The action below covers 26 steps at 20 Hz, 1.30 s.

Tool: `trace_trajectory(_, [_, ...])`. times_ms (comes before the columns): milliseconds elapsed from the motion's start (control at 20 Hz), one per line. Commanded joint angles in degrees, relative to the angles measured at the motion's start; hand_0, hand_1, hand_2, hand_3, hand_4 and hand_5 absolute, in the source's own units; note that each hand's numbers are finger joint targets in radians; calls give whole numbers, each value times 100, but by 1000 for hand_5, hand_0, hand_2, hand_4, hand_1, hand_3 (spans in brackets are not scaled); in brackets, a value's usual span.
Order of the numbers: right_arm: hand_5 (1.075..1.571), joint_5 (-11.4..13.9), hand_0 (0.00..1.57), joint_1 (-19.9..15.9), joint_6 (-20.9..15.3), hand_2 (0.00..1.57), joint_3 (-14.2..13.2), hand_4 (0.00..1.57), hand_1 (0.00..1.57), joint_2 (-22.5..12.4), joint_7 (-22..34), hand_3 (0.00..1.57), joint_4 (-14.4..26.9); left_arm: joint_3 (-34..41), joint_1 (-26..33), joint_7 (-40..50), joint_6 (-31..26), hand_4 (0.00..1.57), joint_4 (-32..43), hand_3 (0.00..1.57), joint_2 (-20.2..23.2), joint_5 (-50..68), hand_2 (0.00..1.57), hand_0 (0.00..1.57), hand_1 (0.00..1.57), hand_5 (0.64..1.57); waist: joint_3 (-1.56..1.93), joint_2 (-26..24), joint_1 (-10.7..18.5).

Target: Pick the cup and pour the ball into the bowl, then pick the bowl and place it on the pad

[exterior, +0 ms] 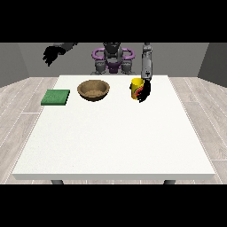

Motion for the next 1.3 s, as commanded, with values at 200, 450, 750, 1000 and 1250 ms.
trace_trajectory(200, [1566, -674, 0, -120, 488, 0, -492, 637, 0, -560, 346, 166, -23, 120, -299, -359, 1310, 1381, 626, 1571, -234, -344, 1571, 1284, 1284, 1449, 2, -15, -328])
trace_trajectory(450, [1567, -565, 0, -97, 363, 0, -698, 636, 0, -685, 531, 293, 901, -664, -528, 850, 1694, 1401, 227, 1571, -258, -1109, 1571, 1267, 1267, 1432, 10, -924, 183])
trace_trajectory(750, [1562, -601, 0, -145, 574, 0, -732, 634, 0, -787, 477, 250, 1393, -1703, -1212, 2200, 2887, 1408, 410, 1571, -25, -2813, 1571, 1337, 1337, 1525, 40, -1227, 102])
trace_trajectory(1000, [1559, -612, 0, -10, 767, 0, -731, 669, 0, -688, 271, 103, 1842, -2660, -1641, 3506, 3224, 1456, 945, 1571, 13, -4355, 1571, 1357, 1357, 1535, 40, -1467, 162])
trace_trajectory(1250, [1560, -670, 0, -20, 1082, 0, -945, 688, 0, -1030, 187, 0, 2343, -3075, -2332, 4936, 2813, 1456, 1203, 1571, -415, -5185, 1571, 1357, 1357, 1535, 14, -1624, 317])
